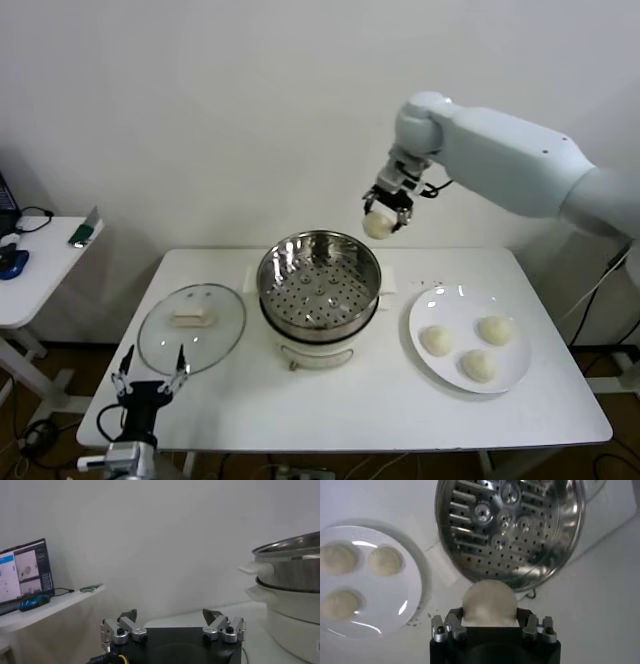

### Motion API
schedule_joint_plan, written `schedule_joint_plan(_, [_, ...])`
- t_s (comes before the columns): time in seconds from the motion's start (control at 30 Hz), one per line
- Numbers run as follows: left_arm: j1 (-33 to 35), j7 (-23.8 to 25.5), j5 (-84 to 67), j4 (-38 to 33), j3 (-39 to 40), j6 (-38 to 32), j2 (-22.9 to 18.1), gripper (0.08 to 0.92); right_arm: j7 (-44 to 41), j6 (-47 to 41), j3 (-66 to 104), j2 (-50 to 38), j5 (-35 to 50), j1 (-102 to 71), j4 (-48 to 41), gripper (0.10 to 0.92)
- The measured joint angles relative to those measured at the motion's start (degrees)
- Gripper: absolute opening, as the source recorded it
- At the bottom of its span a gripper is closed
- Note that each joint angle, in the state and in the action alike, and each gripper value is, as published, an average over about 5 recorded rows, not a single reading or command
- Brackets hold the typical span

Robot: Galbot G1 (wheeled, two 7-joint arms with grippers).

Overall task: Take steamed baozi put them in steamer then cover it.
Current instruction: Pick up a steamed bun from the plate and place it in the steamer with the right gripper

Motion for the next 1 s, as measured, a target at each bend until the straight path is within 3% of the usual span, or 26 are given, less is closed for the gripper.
schedule_joint_plan(0.5, [0.26, -0.07, -0.43, 0.16, -0.37, 0.30, 0.51, 0.823, 2.54, 8.94, 3.57, 12.03, -16.16, -9.60, -8.55, 0.696])
schedule_joint_plan(1.0, [-0.24, -0.73, -0.72, 1.95, -0.20, 0.36, 0.39, 0.823, 5.28, 12.93, 7.46, 17.27, -27.51, -16.86, -16.92, 0.722])
